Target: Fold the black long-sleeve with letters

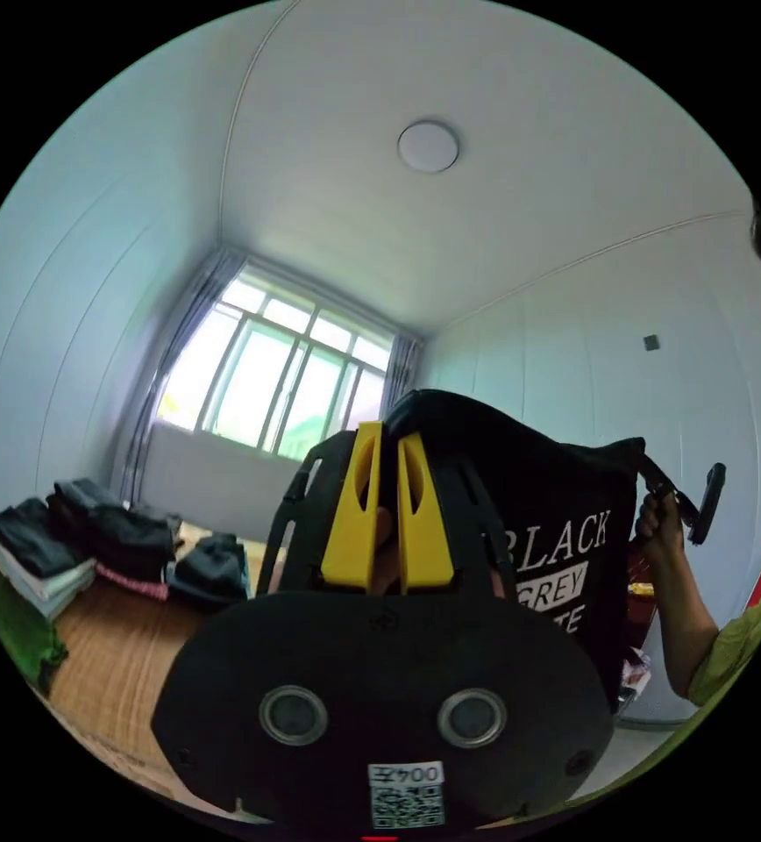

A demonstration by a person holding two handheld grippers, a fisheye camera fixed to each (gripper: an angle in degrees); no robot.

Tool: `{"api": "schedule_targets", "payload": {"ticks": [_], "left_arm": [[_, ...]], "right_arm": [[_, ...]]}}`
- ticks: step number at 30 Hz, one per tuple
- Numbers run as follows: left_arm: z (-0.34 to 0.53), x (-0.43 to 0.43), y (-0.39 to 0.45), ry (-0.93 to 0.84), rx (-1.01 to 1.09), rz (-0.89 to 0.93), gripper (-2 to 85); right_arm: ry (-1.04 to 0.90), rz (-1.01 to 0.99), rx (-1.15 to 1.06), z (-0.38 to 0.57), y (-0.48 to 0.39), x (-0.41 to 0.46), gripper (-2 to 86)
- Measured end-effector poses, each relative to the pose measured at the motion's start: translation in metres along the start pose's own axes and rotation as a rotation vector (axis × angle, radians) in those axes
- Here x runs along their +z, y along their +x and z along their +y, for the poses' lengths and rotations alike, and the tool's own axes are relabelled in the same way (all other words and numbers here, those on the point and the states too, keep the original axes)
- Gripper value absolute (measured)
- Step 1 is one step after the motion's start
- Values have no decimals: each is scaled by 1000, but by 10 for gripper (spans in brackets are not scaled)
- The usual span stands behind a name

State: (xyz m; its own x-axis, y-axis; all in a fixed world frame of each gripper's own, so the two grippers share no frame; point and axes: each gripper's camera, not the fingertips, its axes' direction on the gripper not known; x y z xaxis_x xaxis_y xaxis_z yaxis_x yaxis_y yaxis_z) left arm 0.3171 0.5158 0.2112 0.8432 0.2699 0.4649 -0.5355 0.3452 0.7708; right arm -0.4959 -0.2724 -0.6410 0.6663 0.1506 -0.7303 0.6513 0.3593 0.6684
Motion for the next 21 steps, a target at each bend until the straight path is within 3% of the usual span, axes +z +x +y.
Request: {"api": "schedule_targets", "payload": {"ticks": [8, 13, 21], "left_arm": [[-84, -105, 52, 166, 16, 57, 4], [-107, -152, 78, 220, 43, 10, 4], [-123, -134, 94, 199, 175, -121, 4]], "right_arm": [[157, -89, -122, -67, -61, -83, 38], [121, -135, -178, -54, -92, -103, 39], [29, -171, -132, 9, -108, -66, 37]]}}
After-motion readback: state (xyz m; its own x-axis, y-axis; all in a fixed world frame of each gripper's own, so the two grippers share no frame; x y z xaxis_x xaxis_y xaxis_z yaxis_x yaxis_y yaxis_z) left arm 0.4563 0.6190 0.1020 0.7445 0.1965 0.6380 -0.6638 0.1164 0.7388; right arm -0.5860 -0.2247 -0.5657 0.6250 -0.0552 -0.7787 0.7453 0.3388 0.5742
